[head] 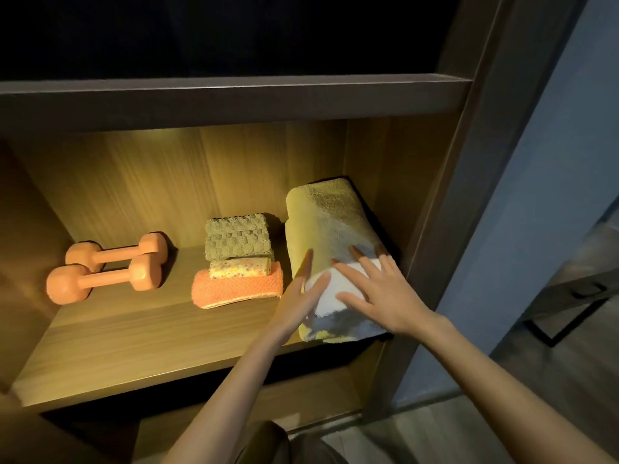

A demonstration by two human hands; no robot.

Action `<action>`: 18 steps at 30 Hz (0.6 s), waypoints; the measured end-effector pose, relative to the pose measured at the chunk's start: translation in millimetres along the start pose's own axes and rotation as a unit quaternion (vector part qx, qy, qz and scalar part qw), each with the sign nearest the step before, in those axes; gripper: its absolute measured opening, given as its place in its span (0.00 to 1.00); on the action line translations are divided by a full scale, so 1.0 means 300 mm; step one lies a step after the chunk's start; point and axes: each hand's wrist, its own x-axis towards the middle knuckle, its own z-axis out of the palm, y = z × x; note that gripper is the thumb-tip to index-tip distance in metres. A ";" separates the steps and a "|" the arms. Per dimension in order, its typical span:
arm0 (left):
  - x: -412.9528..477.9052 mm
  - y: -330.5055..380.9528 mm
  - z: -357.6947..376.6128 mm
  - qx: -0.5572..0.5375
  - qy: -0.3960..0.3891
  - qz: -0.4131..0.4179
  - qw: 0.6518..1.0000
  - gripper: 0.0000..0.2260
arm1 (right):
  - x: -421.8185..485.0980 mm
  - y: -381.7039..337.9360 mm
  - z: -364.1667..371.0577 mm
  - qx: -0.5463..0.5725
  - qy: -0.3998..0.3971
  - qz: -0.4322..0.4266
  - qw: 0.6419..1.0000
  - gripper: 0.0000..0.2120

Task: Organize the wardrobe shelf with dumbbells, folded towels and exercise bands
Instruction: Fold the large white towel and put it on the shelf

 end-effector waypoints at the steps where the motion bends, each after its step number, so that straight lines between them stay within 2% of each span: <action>1: -0.029 -0.010 -0.010 0.013 -0.025 0.022 0.999 0.29 | -0.034 0.010 0.016 -0.001 0.006 -0.020 1.000 0.32; 4: -0.091 -0.045 -0.015 0.095 -0.062 0.068 0.991 0.37 | -0.127 0.026 0.083 -0.020 0.053 -0.043 0.997 0.48; 7: -0.110 -0.084 0.014 0.181 -0.050 0.105 0.976 0.45 | -0.160 -0.002 0.155 -0.063 0.084 0.005 0.994 0.56; 12: -0.053 -0.122 0.051 0.191 0.011 0.137 0.972 0.45 | -0.081 -0.007 0.202 -0.104 0.145 0.067 0.982 0.53; 15: 0.004 -0.118 0.076 0.184 0.052 0.117 0.975 0.47 | -0.028 0.017 0.188 -0.136 0.140 0.115 0.974 0.57; 18: 0.041 -0.129 0.083 0.189 0.056 0.119 0.973 0.49 | -0.001 0.021 0.189 -0.158 0.133 0.136 0.969 0.58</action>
